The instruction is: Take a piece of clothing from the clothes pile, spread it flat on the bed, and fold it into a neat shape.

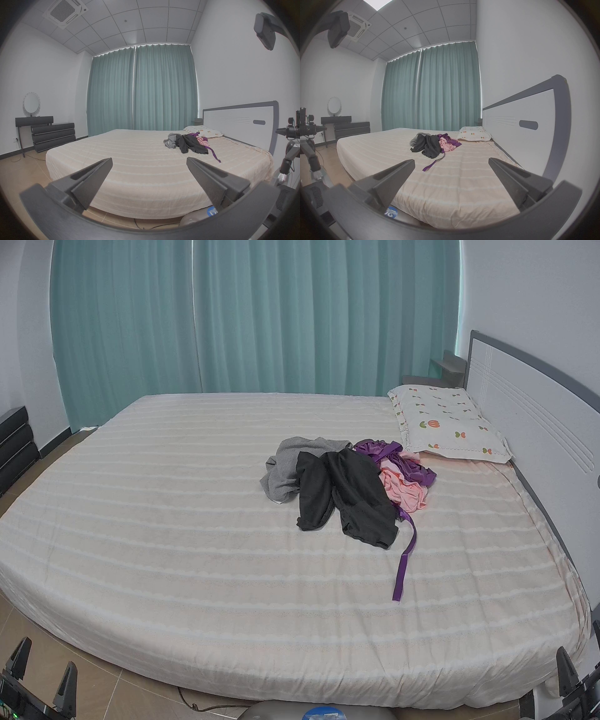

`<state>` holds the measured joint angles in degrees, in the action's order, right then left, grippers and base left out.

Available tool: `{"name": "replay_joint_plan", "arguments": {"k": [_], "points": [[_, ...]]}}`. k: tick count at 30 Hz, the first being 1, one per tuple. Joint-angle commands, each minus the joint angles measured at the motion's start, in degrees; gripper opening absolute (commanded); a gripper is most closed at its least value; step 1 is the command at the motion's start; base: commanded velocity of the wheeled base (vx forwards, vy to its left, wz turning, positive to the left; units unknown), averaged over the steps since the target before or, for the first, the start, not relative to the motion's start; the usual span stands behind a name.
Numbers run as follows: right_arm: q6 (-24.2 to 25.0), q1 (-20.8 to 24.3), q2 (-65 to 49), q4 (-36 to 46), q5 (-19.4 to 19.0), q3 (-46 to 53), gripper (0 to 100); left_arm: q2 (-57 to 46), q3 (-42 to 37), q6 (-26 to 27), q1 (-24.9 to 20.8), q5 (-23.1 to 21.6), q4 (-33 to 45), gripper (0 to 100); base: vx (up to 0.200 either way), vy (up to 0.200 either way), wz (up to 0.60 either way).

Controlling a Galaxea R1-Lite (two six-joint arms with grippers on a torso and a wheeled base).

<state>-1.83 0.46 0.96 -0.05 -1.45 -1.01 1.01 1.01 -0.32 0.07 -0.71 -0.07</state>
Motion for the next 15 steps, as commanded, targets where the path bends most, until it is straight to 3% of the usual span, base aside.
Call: {"name": "replay_joint_plan", "arguments": {"k": [1, 4, 10, 15], "points": [[2.4, 0.5, 4.8, -1.4, -1.2, -8.7, 100, -0.7, -1.0, 0.0, 0.0, 0.0, 0.0, 100, 0.000, 0.000, 0.00], [8.6, 0.6, 14.4, -1.0, -2.5, -15.7, 100, -0.7, -1.0, 0.0, 0.0, 0.0, 0.0, 100, 0.000, 0.000, 0.00], [6.4, 1.6, 36.8, -2.6, -10.2, -15.6, 100, -0.7, -1.0, 0.0, 0.0, 0.0, 0.0, 100, 0.000, 0.000, 0.00], [6.8, 6.5, 60.0, -12.6, -10.7, -20.3, 100, -0.7, -1.0, 0.0, 0.0, 0.0, 0.0, 100, 0.000, 0.000, 0.00]]}}
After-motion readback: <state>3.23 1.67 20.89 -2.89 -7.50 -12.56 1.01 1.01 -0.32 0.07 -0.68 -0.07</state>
